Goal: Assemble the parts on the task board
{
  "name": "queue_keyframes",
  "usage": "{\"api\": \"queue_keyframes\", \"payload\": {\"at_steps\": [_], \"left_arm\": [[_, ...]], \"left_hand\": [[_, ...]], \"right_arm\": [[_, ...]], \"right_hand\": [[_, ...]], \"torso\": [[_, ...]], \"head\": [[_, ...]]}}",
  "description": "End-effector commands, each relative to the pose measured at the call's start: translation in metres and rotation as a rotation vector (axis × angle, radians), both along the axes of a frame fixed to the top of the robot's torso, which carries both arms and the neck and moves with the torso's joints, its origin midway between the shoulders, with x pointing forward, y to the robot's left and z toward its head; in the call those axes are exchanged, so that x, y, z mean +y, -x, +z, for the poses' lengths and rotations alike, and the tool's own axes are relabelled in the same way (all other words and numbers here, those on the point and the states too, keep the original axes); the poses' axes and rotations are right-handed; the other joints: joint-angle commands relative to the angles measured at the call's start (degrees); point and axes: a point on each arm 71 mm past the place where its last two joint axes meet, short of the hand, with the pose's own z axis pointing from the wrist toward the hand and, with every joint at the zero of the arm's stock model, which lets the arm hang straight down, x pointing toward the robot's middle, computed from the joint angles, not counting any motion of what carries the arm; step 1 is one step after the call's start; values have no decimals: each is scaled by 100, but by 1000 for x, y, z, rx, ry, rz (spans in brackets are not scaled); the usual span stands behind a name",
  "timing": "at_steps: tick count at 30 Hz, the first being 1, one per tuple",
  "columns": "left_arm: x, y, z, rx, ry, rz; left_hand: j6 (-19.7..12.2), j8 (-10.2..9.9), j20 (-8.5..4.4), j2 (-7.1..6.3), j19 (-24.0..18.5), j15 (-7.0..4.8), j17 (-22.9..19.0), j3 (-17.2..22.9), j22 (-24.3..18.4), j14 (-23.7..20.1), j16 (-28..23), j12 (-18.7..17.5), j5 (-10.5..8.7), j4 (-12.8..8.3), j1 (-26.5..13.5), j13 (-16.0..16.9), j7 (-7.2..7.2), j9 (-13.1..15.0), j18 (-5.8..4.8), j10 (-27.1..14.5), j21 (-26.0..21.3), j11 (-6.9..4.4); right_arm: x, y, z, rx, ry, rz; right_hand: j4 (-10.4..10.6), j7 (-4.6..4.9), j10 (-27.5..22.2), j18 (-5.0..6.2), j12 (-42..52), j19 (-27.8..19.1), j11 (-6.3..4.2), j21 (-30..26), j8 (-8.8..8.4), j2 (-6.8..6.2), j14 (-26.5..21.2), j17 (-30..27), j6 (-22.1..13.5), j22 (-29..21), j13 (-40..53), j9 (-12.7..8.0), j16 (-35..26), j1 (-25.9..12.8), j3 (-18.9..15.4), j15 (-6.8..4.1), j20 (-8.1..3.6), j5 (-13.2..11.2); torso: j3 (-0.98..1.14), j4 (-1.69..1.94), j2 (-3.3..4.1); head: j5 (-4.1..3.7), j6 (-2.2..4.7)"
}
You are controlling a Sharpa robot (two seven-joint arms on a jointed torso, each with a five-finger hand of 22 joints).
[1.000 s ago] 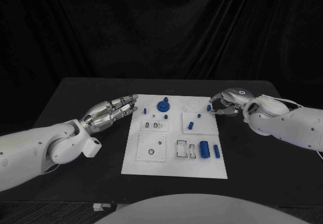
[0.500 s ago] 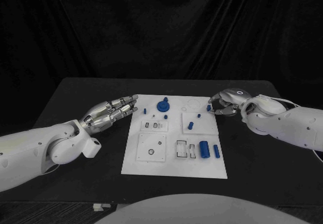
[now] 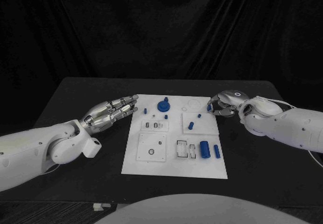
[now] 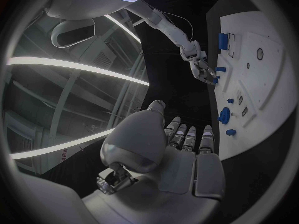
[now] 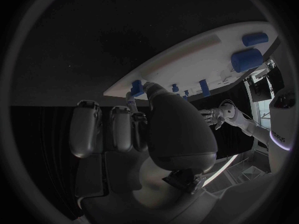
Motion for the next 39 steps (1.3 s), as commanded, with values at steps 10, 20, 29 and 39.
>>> {"api": "queue_keyframes", "payload": {"at_steps": [10, 20, 29, 39], "left_arm": [[-1, 1, 1, -1, 19, -13], [-2, 1, 0, 3, 17, -16], [-2, 1, 0, 6, 16, -19], [-2, 1, -1, 9, 15, -22]], "left_hand": [[-28, 32, 49, 6, 7, 28, -7, 28, -9, -3, -21, -19, 20, -4, 21, 1, 14, 7, 86, -9, -19, 13], [-28, 32, 49, 6, 7, 28, -7, 28, -9, -3, -21, -19, 20, -4, 21, 1, 14, 7, 86, -9, -19, 13], [-16, 36, 54, 6, 7, 34, -7, 41, -9, -3, -21, -12, 25, -7, 23, 2, 19, 9, 83, -8, -19, 19], [-16, 36, 54, 6, 7, 34, -7, 41, -9, -3, -21, -12, 25, -7, 23, 2, 19, 9, 83, -8, -19, 19]], "right_arm": [[-1, -1, -3, -4, 5, -22], [-1, -2, -3, -8, 5, -26], [0, -2, -1, -30, -4, -24], [3, 0, 6, -99, -40, -18]], "right_hand": [[-72, 5, 601, 25, 20, 217, 38, -36, 118, 46, 335, -12, 170, 852, 1505, 92, 20, 56, 37, 42, 51, 25], [-147, 18, 601, 29, 20, 211, 50, -56, 194, 90, 328, -38, 232, 848, 1505, 148, 4, 124, 75, 51, 59, 27], [-232, 44, 601, 30, 20, 210, 74, -69, 387, 189, 325, -49, 384, 853, 1505, 277, -2, 157, 101, 69, 76, -67], [-325, 40, 601, 29, 20, 213, 71, -71, 506, 256, 327, -44, 381, 864, 1505, 370, 3, 194, 144, 69, 80, 208]], "torso": [[0, 3, 1], [1, 1, -3], [0, 2, -2], [2, 2, -2]], "head": [[-4, -1], [-2, -1], [7, -1], [8, -1]]}}
